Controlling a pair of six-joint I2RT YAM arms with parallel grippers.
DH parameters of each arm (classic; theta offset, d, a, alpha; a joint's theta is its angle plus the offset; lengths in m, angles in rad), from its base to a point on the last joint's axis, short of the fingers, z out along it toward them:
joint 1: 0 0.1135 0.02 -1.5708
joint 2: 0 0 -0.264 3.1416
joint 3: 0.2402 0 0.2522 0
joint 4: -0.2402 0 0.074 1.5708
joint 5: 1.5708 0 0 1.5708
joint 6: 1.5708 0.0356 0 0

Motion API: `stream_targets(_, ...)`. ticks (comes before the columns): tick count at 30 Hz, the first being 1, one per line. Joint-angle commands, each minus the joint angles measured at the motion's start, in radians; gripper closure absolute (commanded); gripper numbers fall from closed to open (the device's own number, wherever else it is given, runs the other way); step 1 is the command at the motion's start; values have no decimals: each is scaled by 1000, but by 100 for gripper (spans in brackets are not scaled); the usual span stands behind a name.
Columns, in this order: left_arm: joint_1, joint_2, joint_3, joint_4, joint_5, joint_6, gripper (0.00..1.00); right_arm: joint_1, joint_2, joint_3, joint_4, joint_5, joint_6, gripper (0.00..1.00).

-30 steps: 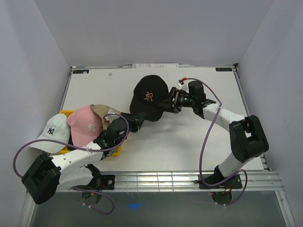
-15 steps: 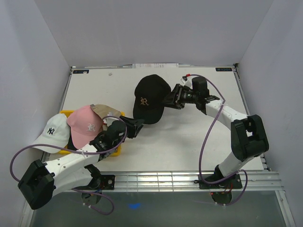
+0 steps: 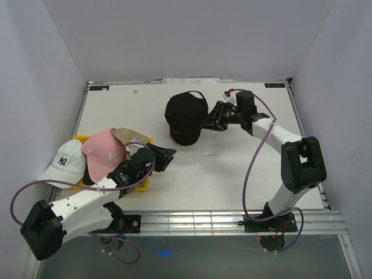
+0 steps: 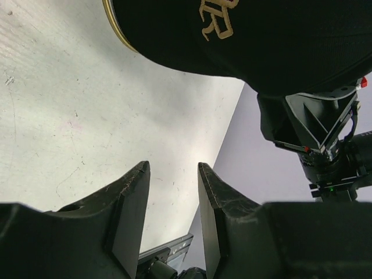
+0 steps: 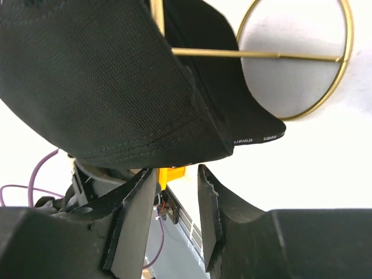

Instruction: Stack the hats

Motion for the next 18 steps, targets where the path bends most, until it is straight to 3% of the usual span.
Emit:
stream_targets(1,-4,-42,57,-60,-13,40,51,-15,15,63,-21,-15,-34,59)
stream_targets(18,-4,-84,256,-320,-73,205,51,-36,135,230,-124,-1,-86,60)
